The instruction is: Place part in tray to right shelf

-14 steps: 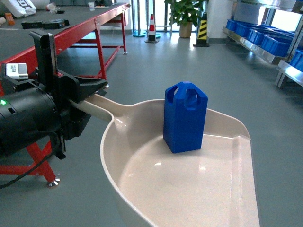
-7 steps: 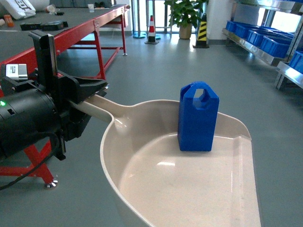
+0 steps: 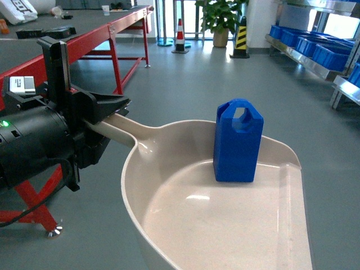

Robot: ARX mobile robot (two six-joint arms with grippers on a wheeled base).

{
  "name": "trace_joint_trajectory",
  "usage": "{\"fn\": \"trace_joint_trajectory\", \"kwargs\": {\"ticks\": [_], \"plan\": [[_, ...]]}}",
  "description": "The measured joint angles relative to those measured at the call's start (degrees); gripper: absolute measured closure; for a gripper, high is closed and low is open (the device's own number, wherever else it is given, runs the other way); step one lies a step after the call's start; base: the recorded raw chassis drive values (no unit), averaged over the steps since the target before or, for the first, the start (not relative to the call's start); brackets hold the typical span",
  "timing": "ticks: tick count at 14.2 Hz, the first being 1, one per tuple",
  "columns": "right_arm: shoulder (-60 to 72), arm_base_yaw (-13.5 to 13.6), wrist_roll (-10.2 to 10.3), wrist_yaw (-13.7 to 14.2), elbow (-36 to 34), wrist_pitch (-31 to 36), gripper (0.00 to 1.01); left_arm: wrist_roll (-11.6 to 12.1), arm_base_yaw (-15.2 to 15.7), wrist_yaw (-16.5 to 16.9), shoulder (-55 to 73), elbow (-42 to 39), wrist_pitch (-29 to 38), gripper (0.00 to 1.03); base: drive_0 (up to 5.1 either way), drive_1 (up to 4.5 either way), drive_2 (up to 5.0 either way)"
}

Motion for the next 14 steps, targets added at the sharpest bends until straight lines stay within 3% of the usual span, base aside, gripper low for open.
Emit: {"fn": "trace_joint_trajectory", "kwargs": {"ticks": [14], "plan": [[0.0, 0.0, 0.0, 0.0, 0.0, 0.1, 0.03, 0.0, 0.1, -0.1, 0.0, 0.0, -0.4, 0.9, 0.0, 4.08, -4.1]]}}
